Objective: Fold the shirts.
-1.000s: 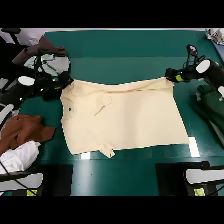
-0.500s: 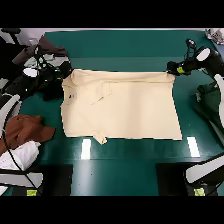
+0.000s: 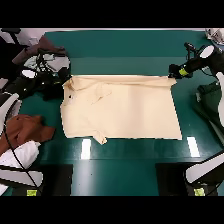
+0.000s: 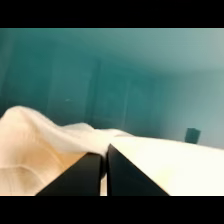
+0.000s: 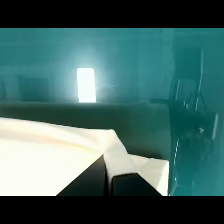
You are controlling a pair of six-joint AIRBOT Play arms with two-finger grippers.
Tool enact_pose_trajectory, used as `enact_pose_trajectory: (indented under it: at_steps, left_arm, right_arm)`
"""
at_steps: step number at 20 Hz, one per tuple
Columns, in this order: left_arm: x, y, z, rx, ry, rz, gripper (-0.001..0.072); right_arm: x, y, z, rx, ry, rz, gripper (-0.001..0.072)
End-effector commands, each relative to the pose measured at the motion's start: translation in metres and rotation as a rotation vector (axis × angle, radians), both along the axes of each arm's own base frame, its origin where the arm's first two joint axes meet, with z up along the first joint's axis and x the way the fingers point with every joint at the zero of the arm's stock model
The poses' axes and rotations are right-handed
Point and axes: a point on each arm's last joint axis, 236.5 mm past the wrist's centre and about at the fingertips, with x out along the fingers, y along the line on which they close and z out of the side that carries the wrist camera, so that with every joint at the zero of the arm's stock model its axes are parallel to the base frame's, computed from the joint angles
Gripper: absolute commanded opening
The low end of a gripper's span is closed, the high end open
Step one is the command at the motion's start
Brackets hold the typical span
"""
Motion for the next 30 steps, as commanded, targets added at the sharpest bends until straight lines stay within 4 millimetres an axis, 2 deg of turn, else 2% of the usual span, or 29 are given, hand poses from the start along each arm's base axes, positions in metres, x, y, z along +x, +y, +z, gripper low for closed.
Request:
enact_pose_trajectory:
  at_steps: [1,4,6,8,9,11,14,17,18,19,20,21,22,23,25,28,30]
  left_arm:
    - [-0.008,-0.002,-0.024,-0.004,0.070,-0.026,0.0023]
    - [-0.005,0.001,-0.025,0.001,0.062,-0.014,0.0024]
    - [-0.004,0.001,-0.024,-0.005,0.059,-0.008,0.0027]
    - [-0.001,0.001,-0.021,-0.007,0.049,-0.003,0.0298]
    - [0.001,0.002,-0.017,-0.004,0.040,-0.003,0.0317]
    - [0.009,0.002,-0.004,-0.002,0.009,-0.002,0.0318]
    - [0.029,0.008,0.028,0.010,-0.076,0.019,0.0317]
    - [0.038,0.012,0.044,0.017,-0.121,0.035,0.0318]
    - [0.038,0.010,0.045,0.015,-0.119,0.029,0.0318]
    - [0.036,0.008,0.043,0.010,-0.109,0.017,0.0318]
    - [0.032,0.003,0.042,0.003,-0.094,-0.006,0.0319]
    - [0.027,-0.003,0.041,-0.002,-0.077,-0.038,0.0321]
    - [0.023,-0.006,0.043,-0.006,-0.063,-0.067,0.0461]
    - [0.018,-0.010,0.047,-0.014,-0.051,-0.104,0.0564]
    - [0.004,-0.017,0.054,0.017,-0.017,-0.205,0.0563]
    - [-0.037,-0.022,0.052,0.095,0.083,-0.364,0.0563]
    - [-0.072,-0.019,0.049,0.161,0.168,-0.461,0.0541]
  right_arm:
    - [-0.002,0.008,-0.010,0.003,0.026,0.021,0.0013]
    - [-0.003,0.019,-0.034,0.000,0.065,0.065,0.0014]
    - [0.000,0.019,-0.040,-0.001,0.060,0.062,0.0015]
    - [0.012,0.016,-0.035,-0.010,0.010,0.045,0.0016]
    - [0.017,0.013,-0.030,-0.014,-0.016,0.035,0.0015]
    - [0.027,0.003,-0.018,-0.023,-0.076,0.007,0.0016]
    - [0.045,-0.002,0.001,-0.040,-0.175,-0.019,0.0016]
    - [0.054,-0.005,0.002,-0.046,-0.209,-0.033,0.0031]
    - [0.056,-0.006,0.002,-0.049,-0.218,-0.036,0.0178]
    - [0.057,-0.008,0.005,-0.050,-0.227,-0.040,0.0370]
    - [0.057,-0.014,0.011,-0.052,-0.231,-0.048,0.0479]
    - [0.056,-0.022,0.021,-0.057,-0.236,-0.054,0.0520]
    - [0.055,-0.033,0.031,-0.076,-0.237,-0.057,0.0525]
    - [0.052,-0.042,0.043,-0.080,-0.232,-0.062,0.0526]
    - [0.034,-0.053,0.057,-0.064,-0.171,-0.058,0.0525]
    - [-0.021,-0.044,0.041,-0.032,0.044,0.030,0.0525]
    - [-0.044,-0.033,0.034,-0.001,0.079,0.041,0.0525]
